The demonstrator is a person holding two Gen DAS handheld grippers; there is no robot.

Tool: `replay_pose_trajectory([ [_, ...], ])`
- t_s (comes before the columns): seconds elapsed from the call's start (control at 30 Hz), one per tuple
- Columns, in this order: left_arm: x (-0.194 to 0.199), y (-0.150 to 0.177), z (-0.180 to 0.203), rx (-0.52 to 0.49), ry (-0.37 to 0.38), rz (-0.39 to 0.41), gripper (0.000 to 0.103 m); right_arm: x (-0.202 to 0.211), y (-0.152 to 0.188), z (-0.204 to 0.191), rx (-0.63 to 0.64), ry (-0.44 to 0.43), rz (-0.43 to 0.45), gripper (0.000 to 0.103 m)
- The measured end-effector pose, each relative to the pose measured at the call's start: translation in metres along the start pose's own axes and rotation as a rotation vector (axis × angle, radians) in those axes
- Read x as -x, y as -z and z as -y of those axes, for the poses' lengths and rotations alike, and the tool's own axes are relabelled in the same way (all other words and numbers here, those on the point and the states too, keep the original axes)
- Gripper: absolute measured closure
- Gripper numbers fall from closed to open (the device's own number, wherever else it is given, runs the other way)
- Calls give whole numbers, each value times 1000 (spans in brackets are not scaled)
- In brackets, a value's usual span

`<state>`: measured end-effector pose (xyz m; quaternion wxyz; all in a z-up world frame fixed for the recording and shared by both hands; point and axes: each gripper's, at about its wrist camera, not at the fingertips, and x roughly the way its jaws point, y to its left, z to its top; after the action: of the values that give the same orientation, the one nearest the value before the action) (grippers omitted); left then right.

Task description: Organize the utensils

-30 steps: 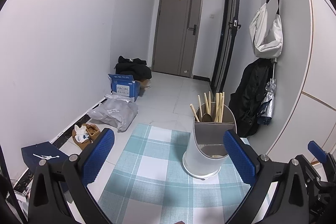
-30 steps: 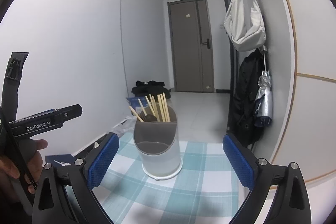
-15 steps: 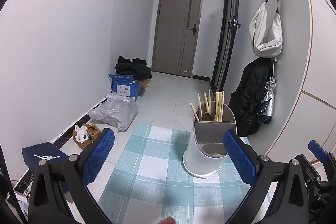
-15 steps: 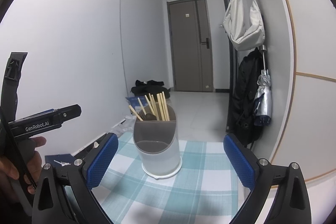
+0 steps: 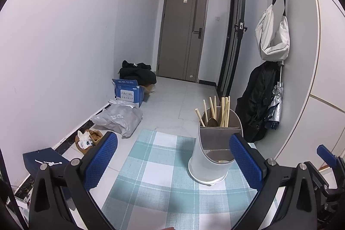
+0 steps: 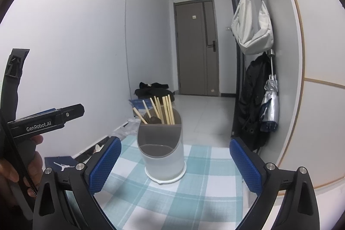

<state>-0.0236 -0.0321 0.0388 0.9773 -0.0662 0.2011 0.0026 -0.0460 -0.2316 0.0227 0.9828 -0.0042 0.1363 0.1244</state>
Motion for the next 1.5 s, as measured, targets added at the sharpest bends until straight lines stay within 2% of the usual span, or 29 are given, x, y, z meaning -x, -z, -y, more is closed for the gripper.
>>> replay_pose_trajectory([
  [1.5,-4,1,0,13,5,-33,1,5,-1,1,-5,0,1,0],
])
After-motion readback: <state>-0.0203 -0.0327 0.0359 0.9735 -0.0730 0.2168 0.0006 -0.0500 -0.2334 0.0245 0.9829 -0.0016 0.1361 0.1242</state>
